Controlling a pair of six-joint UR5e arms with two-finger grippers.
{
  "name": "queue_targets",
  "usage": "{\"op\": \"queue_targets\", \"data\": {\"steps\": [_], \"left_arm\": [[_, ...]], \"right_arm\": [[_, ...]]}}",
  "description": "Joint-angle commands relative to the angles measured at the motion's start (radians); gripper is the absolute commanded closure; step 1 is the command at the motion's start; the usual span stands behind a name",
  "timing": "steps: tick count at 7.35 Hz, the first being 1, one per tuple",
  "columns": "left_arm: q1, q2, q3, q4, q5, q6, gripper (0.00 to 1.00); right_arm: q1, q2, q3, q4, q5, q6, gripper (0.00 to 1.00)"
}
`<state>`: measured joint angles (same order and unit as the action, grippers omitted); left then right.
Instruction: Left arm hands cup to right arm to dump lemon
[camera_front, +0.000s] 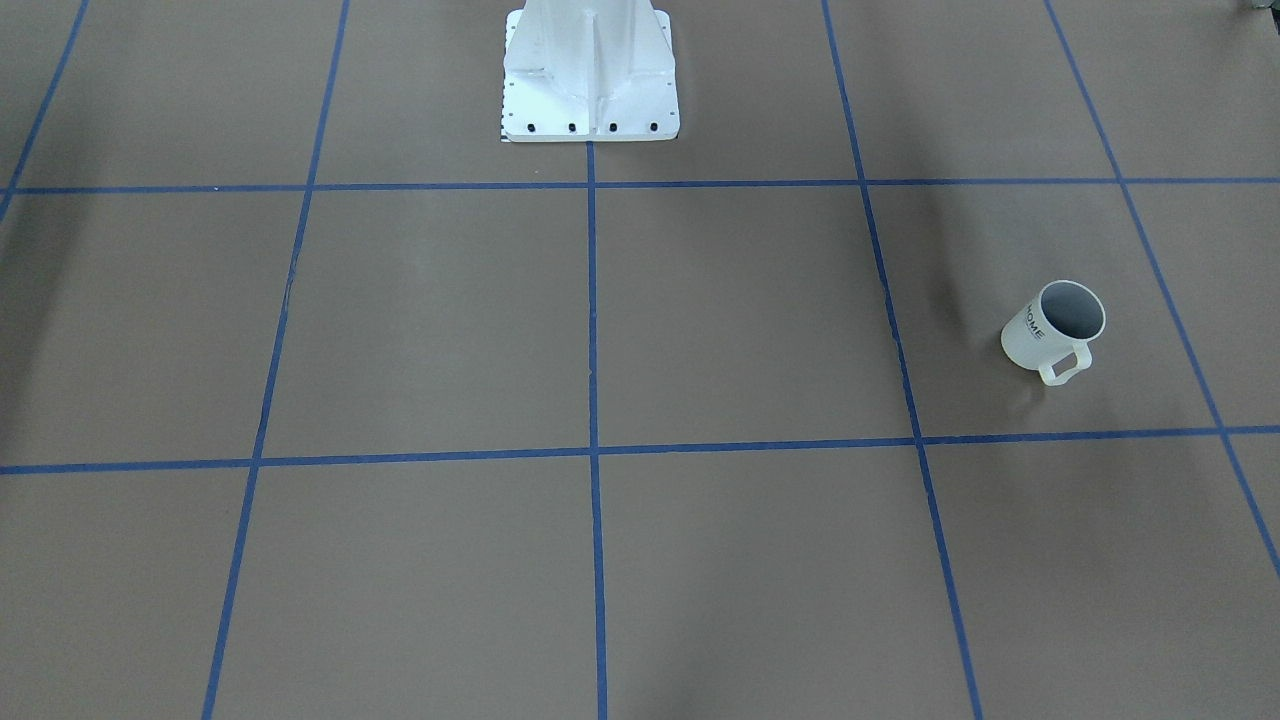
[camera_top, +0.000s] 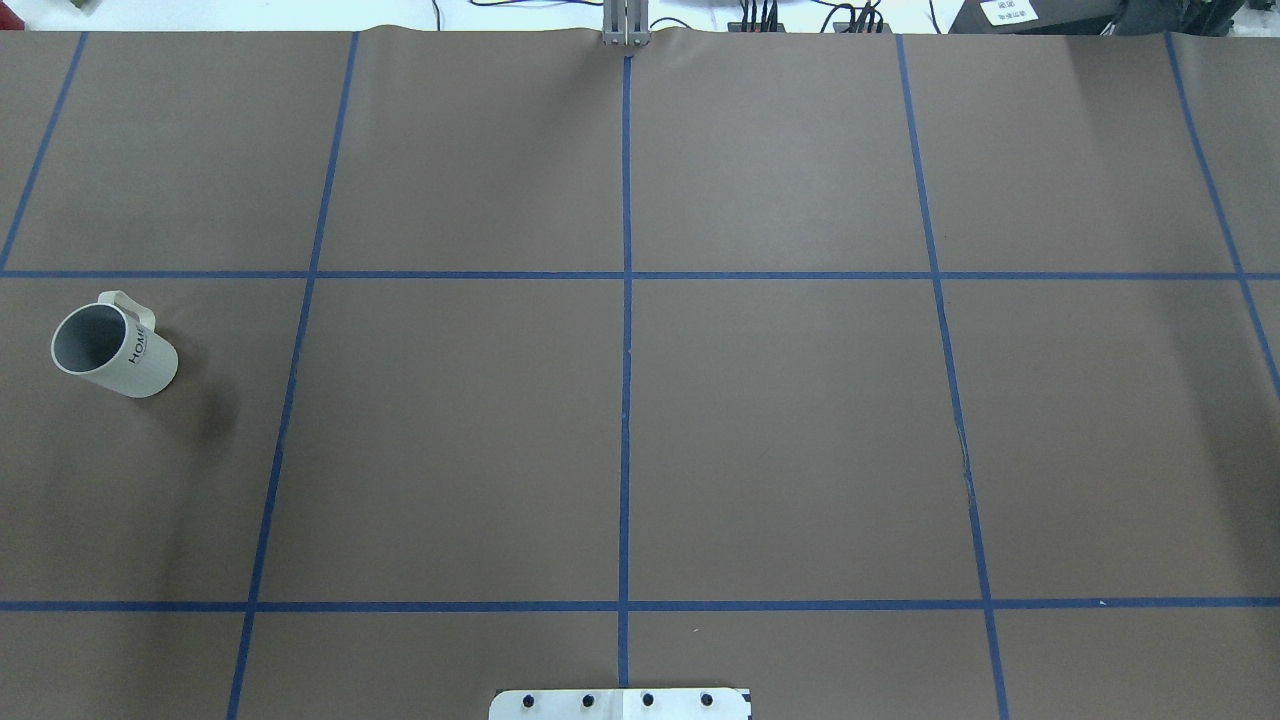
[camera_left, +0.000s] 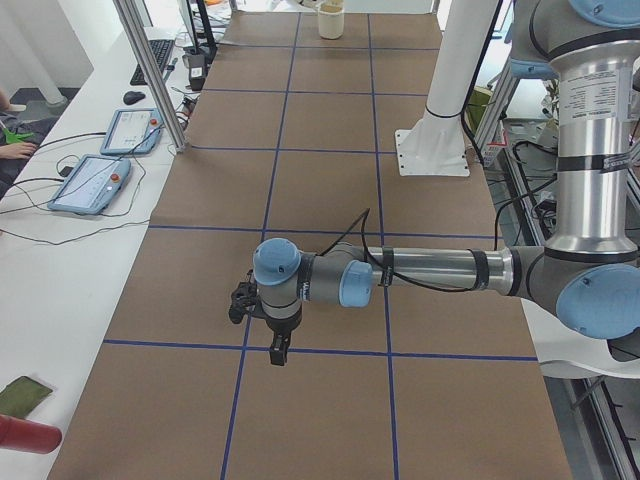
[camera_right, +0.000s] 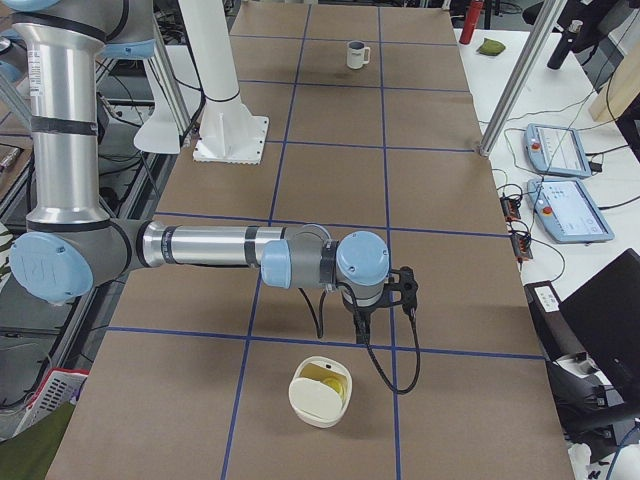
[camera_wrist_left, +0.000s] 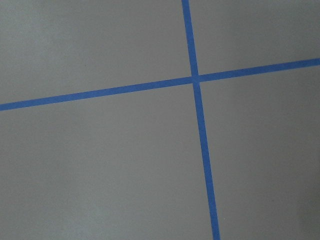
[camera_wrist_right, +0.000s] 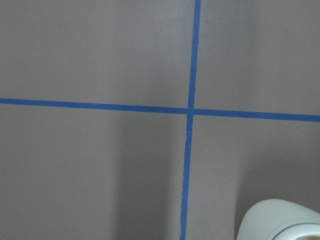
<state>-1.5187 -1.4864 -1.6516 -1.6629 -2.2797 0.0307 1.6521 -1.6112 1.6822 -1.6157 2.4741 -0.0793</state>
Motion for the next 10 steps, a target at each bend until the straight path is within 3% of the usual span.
{"op": "queue_targets", "data": {"steps": [1,10], "left_arm": [[0.0,0.0,0.003,0.0,0.0,0.0,0.0],[0.002,-0.017,0.036,-0.001,0.003,0.0,0.0]], "right_arm": [[0.0,-0.003,0.044,-0.069,0.0,0.0,0.0],[-0.044,0.0,0.002,-0.053,-0.047,-0.014,0.0]]}}
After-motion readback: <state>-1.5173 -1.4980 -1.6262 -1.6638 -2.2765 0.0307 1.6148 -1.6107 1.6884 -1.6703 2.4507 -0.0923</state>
